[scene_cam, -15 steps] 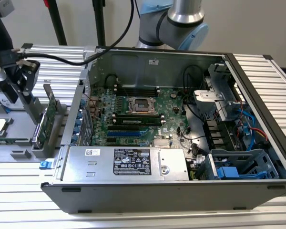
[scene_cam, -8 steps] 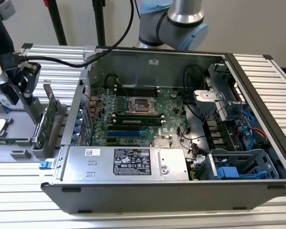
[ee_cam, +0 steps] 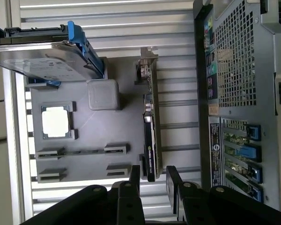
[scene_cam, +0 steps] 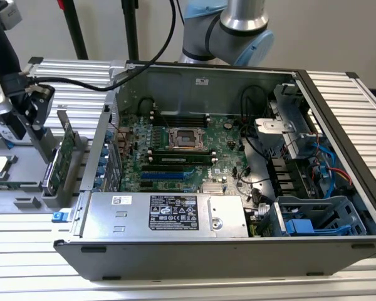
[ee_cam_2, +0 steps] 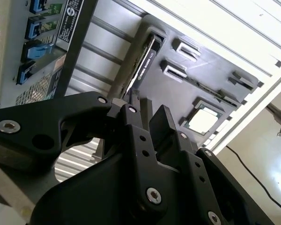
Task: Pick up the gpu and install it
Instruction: 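Pick up the gpu and move the gpu toward the slot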
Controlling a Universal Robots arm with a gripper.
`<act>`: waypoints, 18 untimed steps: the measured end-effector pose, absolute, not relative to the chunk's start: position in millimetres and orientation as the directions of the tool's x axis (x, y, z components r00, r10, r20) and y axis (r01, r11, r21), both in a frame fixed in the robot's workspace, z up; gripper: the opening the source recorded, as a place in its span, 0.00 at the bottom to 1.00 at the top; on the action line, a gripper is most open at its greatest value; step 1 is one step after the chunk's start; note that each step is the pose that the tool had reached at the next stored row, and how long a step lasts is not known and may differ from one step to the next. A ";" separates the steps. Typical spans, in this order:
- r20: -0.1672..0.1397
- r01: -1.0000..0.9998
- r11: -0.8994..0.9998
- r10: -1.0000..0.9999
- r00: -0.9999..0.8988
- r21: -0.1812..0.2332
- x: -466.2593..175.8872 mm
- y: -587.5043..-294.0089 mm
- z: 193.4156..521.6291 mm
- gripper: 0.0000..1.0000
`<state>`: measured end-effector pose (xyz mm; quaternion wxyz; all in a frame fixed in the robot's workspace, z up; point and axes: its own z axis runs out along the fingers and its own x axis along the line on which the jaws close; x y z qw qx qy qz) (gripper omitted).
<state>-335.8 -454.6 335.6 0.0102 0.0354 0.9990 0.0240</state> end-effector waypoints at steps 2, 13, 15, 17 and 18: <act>-0.019 0.070 0.996 0.071 -0.997 0.049 -335.7 -454.7 335.0 1.00; -0.019 0.070 0.996 0.071 -0.997 0.049 -335.8 -454.7 332.5 1.00; -0.019 0.070 0.996 0.071 -0.997 0.049 -335.8 -454.7 331.7 1.00; -0.019 0.070 0.996 0.071 -0.997 0.049 -335.8 -454.7 330.8 1.00; -0.019 0.070 0.996 0.071 -0.997 0.049 -335.8 -454.7 330.4 1.00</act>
